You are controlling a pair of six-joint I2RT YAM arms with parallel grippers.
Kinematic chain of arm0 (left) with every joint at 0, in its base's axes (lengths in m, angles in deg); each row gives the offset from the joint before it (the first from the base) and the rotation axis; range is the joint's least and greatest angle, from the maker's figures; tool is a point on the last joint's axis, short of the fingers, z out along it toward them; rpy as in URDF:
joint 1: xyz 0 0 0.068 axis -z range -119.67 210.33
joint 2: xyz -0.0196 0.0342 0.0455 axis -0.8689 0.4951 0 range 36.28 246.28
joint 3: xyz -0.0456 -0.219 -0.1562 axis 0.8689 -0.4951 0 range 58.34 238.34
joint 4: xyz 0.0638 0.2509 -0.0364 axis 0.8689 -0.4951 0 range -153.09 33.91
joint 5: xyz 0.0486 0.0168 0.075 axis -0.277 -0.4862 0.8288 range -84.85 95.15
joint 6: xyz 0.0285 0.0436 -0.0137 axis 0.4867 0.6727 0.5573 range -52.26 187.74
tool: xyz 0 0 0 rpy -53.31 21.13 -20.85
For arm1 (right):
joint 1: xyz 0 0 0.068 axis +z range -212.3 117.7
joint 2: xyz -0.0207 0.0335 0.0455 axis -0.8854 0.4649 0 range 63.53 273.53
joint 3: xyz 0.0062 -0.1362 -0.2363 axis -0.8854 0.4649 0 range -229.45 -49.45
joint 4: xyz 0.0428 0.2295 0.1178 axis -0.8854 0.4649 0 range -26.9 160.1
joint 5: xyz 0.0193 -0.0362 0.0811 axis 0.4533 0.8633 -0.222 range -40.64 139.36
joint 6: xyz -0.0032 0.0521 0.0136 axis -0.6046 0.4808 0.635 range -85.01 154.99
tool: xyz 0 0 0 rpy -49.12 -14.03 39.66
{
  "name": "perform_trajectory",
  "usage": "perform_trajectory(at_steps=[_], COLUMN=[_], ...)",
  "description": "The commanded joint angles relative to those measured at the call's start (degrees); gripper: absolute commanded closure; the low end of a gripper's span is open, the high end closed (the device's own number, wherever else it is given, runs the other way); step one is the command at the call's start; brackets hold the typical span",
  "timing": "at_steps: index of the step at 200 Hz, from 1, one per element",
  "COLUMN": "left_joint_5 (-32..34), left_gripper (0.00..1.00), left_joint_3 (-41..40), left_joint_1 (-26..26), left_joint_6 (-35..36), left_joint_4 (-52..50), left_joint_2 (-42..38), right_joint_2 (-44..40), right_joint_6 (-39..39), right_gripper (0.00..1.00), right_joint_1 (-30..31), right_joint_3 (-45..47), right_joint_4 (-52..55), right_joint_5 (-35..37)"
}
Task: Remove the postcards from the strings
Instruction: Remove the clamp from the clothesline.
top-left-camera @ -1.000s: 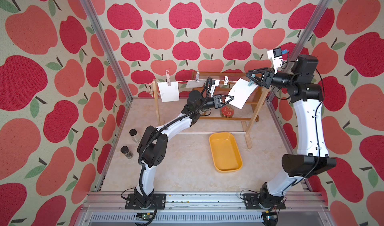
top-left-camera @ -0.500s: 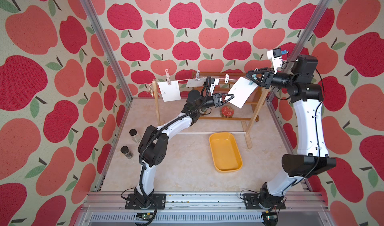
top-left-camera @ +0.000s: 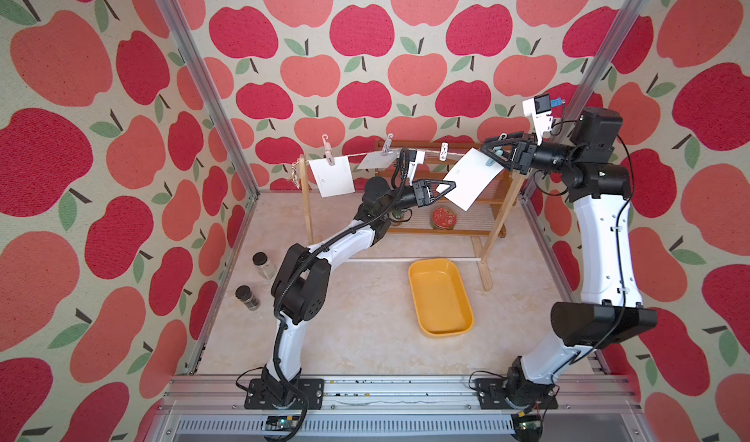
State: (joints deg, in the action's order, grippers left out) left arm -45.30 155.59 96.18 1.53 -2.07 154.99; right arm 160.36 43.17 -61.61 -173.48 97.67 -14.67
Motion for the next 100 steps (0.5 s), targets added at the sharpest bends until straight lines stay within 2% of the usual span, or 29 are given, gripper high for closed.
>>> perform_trajectory(at_steps=[1, 62, 100], left_joint_5=[0.4, 0.3, 0.4], left_gripper=[1.00, 1.00, 1.00], left_joint_3=[2.7, 2.9, 2.8], left_joint_1=[-0.8, -0.8, -0.8], left_joint_6=[-2.3, -2.6, -2.9], left_joint_4=[4.0, 3.9, 4.0], left_joint_2=[1.4, 1.7, 1.6], right_joint_2=[-1.6, -0.7, -0.4], right_joint_6=[0.1, 1.3, 1.7], right_gripper=[0.53, 0.66, 0.68], right_joint_1=[-0.3, 1.3, 1.4], right_joint_3=[1.0, 1.2, 0.8], right_joint_4=[0.9, -0.8, -1.4], right_joint_5=[-1.1, -0.6, -0.4])
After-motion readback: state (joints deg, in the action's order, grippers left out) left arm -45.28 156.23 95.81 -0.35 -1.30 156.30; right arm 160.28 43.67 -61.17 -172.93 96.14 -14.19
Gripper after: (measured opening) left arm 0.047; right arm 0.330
